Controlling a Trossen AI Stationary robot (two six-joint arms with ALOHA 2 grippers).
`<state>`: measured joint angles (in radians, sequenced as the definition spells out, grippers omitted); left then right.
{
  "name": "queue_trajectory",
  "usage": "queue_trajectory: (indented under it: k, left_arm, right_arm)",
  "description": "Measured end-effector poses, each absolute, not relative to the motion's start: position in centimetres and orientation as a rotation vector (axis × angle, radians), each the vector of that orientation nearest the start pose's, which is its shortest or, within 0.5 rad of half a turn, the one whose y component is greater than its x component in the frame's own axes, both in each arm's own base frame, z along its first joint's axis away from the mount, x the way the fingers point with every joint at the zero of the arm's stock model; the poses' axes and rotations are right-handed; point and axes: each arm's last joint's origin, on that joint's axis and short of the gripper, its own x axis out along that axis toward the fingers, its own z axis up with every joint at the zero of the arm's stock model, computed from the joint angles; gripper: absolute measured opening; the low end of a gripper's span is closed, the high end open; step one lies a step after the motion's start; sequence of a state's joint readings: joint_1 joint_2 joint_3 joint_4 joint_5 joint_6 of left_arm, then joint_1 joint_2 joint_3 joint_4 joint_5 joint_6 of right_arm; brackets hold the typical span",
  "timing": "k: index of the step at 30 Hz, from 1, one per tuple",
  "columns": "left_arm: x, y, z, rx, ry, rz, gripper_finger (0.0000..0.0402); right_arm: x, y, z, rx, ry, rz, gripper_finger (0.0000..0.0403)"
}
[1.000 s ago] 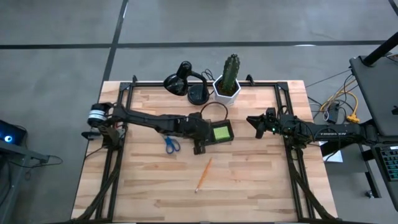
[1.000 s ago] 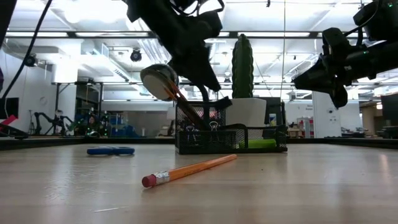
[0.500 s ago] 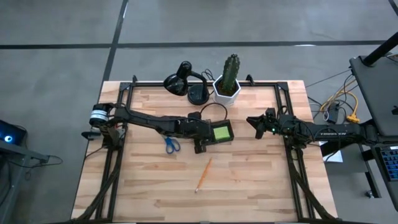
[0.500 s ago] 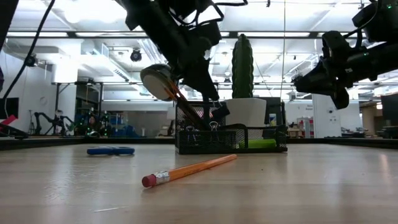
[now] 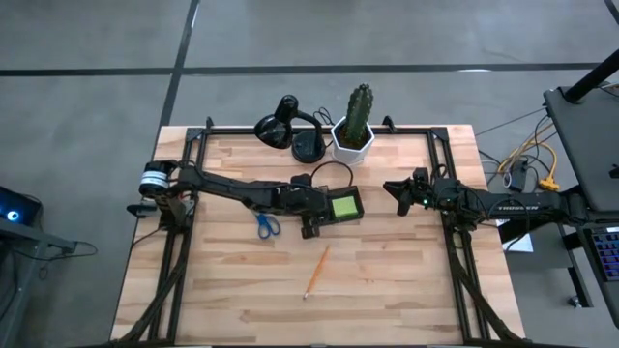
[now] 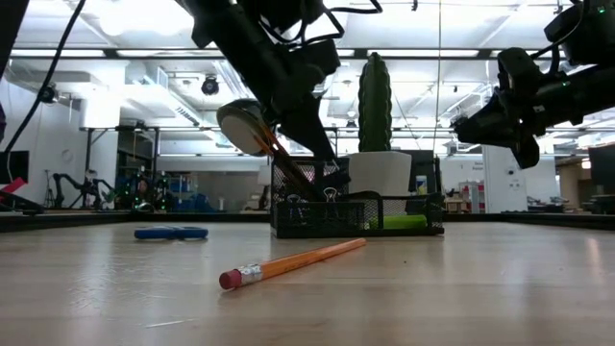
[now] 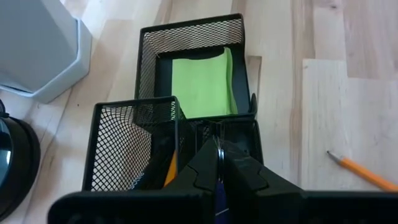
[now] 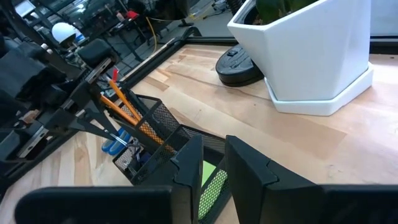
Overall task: Pick and place office supplies into organizer
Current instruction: Put the black binder clip into the desk organizer, then put the blue scissors into the desk organizer
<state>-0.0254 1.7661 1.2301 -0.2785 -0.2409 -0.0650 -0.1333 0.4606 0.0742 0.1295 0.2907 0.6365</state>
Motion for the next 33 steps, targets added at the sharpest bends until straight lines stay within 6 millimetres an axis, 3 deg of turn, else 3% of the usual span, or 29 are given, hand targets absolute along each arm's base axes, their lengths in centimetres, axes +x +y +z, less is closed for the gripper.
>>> queue_trajectory:
  k: [22, 33]
  left_arm:
    - [37.84, -0.28, 21.94, 0.040, 0.799, 0.228, 0.0001]
    - [37.84, -0.29, 21.96, 0.039, 0.799, 0.225, 0.0048]
  right_arm:
    - [12.32, -2.49, 15.98, 0.596, 0.117, -0.488, 0.0059]
    - [12.32, -2.49, 15.98, 0.595, 0.117, -0.488, 0.0059]
